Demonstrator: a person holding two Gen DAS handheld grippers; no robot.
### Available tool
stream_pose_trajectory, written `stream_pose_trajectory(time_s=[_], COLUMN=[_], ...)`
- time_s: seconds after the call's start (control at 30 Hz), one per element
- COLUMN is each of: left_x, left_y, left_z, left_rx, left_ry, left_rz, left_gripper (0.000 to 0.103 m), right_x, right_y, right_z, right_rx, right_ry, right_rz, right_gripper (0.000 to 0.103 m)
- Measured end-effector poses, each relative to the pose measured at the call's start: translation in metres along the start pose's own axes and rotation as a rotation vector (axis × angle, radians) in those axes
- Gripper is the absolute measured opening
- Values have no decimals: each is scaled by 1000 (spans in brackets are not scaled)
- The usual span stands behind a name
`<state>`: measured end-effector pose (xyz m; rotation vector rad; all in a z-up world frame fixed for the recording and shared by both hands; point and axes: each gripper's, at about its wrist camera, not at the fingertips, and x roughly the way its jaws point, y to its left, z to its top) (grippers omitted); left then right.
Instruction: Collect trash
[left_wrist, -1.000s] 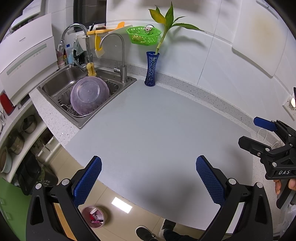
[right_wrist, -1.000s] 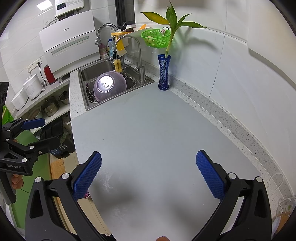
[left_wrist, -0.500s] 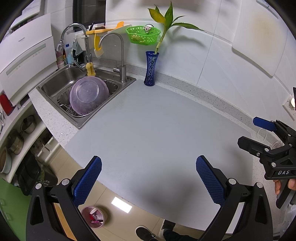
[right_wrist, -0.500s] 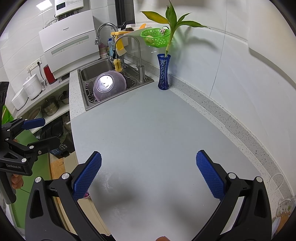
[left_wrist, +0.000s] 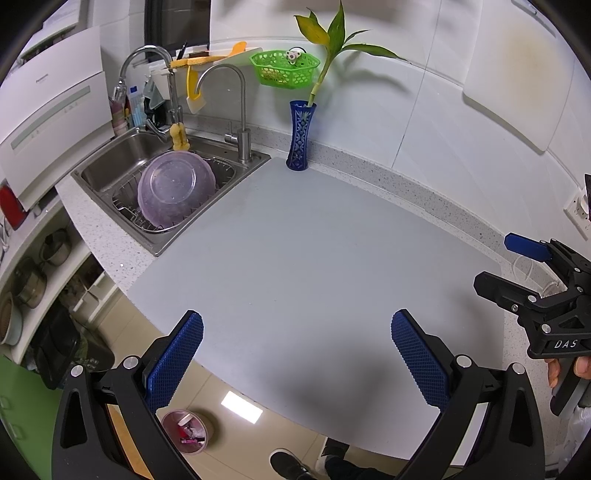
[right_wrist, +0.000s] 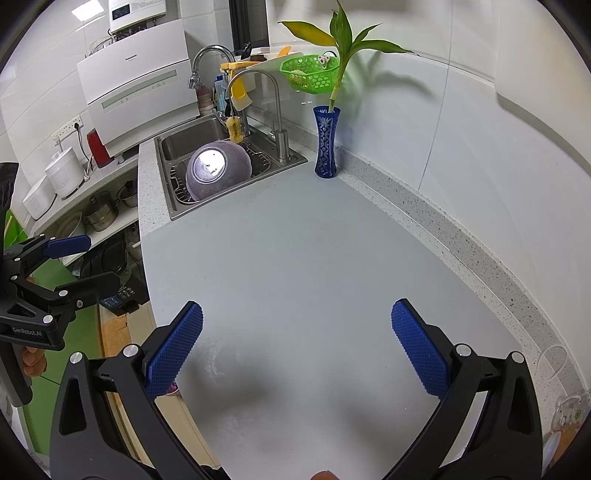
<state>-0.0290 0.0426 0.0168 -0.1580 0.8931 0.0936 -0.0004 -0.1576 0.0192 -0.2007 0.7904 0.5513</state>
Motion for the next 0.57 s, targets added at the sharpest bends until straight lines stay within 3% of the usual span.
stream_pose_trajectory(time_s=[0.57], left_x=[0], left_y=[-7], left_z=[3], left_rx=[26], left_ry=[0], left_rz=[4], left_gripper=[98], right_x=[1], right_y=[-3], right_z=[0], right_rx=[3], right_ry=[-2], right_rz=[5], right_gripper=[100])
